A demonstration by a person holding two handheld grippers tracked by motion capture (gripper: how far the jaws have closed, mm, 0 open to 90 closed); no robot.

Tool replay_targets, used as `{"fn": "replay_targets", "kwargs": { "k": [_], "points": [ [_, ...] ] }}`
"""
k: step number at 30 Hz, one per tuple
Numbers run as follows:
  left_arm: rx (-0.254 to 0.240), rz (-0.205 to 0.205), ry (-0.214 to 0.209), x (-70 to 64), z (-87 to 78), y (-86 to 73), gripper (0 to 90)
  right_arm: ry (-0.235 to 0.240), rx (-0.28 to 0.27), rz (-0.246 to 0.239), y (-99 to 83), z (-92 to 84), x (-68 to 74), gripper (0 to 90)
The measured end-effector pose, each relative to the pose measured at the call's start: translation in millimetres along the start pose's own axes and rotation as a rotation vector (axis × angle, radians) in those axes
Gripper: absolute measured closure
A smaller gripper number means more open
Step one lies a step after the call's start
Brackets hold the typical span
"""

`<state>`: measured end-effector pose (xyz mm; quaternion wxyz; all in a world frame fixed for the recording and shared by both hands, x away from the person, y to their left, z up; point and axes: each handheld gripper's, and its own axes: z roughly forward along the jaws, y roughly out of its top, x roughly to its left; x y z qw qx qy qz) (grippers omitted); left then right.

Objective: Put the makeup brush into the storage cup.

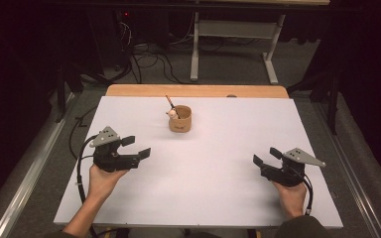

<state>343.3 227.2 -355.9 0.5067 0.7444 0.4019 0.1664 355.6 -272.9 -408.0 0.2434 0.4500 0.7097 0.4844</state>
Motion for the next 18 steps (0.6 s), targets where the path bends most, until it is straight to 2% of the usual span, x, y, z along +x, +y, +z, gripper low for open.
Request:
{"fn": "replay_targets", "kwargs": {
  "k": [6, 18],
  "points": [
    [0.014, -0.001, -0.01, -1.0, 0.1, -4.5, 26.4, 0.005, -0.009, 0.002, 0.3, -1.3, 0.2, 28.4],
    [0.004, -0.007, -0.009, -0.6, -1.0, -9.9, 26.9, 0.009, -0.016, 0.014, 0.7, -3.2, 1.0, 28.6]
  ]
}}
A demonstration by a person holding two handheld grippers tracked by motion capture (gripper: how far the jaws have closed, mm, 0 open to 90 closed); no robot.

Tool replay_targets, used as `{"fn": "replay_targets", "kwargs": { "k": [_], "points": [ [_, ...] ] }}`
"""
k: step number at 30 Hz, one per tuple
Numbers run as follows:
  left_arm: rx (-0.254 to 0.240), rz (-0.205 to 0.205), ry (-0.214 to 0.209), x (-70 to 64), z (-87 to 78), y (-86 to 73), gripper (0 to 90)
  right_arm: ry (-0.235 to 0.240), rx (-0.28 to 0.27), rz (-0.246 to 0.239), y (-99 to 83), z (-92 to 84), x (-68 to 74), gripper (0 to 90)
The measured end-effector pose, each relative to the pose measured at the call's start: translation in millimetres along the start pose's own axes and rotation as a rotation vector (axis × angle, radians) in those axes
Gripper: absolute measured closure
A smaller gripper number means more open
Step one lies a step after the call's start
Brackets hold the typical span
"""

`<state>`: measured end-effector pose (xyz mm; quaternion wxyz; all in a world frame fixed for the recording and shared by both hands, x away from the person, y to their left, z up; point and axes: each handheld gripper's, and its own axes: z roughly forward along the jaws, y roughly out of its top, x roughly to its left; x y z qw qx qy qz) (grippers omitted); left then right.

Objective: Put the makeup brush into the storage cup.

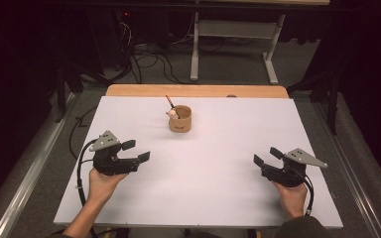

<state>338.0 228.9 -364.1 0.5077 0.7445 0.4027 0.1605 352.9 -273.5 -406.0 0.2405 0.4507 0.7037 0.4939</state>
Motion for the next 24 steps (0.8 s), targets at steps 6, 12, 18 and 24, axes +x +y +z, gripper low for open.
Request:
{"fn": "replay_targets", "kwargs": {
  "k": [6, 12, 18, 24],
  "points": [
    [-0.006, -0.011, 0.0, 0.1, 0.5, -3.5, 26.9, 0.002, -0.001, -0.003, 0.0, 0.0, 0.0, 28.7],
    [-0.018, -0.022, 0.005, 1.2, -0.2, -6.2, 27.0, 0.005, -0.001, -0.005, 0.0, 0.0, 0.4, 28.7],
    [-0.025, -0.032, 0.004, 2.0, 0.6, -9.7, 26.6, 0.004, -0.001, -0.007, -0.1, 0.0, 0.7, 28.7],
    [-0.042, -0.049, 0.008, 3.5, 0.1, -13.4, 26.7, 0.009, -0.001, -0.013, -0.3, 0.1, 0.8, 28.7]
  ]
}}
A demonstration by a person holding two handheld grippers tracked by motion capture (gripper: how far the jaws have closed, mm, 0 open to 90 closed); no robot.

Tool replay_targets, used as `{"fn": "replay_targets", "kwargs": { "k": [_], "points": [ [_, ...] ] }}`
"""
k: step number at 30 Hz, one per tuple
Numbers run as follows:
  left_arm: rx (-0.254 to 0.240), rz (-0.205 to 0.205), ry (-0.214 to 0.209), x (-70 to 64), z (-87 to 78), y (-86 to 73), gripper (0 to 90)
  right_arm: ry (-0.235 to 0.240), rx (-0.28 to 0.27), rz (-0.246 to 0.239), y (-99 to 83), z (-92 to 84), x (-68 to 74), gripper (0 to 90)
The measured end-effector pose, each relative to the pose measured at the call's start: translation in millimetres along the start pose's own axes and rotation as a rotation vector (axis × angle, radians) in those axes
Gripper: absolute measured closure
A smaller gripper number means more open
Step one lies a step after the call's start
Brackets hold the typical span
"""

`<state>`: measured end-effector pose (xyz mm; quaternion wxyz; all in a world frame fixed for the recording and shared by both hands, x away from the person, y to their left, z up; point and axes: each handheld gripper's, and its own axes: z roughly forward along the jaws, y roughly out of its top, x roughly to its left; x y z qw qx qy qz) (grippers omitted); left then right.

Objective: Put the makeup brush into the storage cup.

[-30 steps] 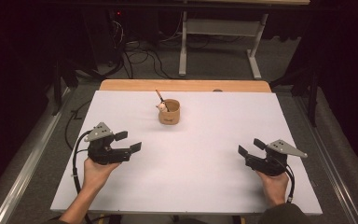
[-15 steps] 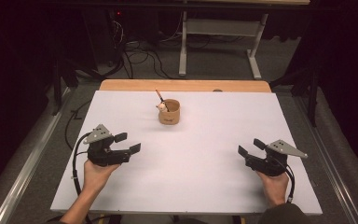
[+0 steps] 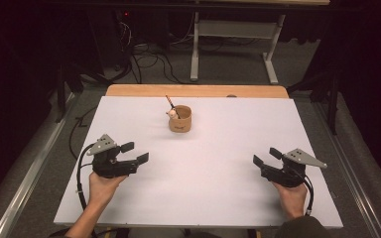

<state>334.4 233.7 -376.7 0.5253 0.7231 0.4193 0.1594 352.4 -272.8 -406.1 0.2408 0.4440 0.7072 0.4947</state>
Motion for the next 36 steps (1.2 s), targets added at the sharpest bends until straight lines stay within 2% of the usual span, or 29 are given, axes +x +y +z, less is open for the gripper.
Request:
{"fn": "replay_targets", "kwargs": {
  "k": [4, 12, 19, 36],
  "points": [
    [-0.002, 0.003, 0.009, 1.0, 0.4, -1.8, 26.9, 0.001, 0.0, -0.003, 0.1, -0.1, 0.5, 28.7],
    [-0.01, -0.018, 0.001, 2.7, 2.0, -8.3, 26.9, 0.006, 0.005, -0.001, -0.2, 0.1, 1.3, 28.7],
    [-0.011, -0.054, -0.01, 4.3, 3.6, -18.9, 27.1, 0.009, 0.002, -0.006, 0.0, -0.4, 2.4, 28.7],
    [-0.016, -0.045, 0.014, 7.6, 2.6, -22.0, 26.9, 0.014, 0.003, -0.017, 0.2, 0.6, 3.9, 28.6]
  ]
}}
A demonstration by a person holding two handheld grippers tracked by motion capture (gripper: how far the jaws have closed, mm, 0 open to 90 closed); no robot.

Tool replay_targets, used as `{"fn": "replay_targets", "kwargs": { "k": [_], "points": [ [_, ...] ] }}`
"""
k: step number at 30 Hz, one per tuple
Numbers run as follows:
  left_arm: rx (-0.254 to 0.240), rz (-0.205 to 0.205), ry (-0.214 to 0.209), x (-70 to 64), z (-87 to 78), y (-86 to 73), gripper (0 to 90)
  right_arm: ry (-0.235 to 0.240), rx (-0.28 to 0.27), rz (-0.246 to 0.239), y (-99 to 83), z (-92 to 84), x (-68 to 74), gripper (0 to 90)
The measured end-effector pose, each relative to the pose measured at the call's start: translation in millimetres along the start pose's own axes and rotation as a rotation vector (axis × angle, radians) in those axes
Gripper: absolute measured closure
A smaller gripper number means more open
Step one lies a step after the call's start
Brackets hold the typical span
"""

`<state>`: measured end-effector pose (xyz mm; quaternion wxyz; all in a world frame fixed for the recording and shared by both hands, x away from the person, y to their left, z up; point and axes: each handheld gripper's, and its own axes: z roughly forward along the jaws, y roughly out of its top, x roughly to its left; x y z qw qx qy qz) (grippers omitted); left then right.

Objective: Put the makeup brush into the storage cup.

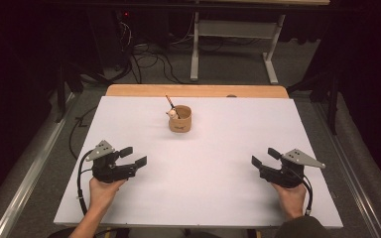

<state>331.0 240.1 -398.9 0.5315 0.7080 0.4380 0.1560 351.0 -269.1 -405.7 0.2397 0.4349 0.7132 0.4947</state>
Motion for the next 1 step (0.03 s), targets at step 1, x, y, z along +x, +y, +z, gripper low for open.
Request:
{"fn": "replay_targets", "kwargs": {
  "k": [1],
  "points": [
    [0.001, 0.0, 0.0, 0.0, 0.0, -0.1, 26.9, 0.0, 0.0, 0.0, 0.0, 0.0, -0.1, 28.6]
  ]
}}
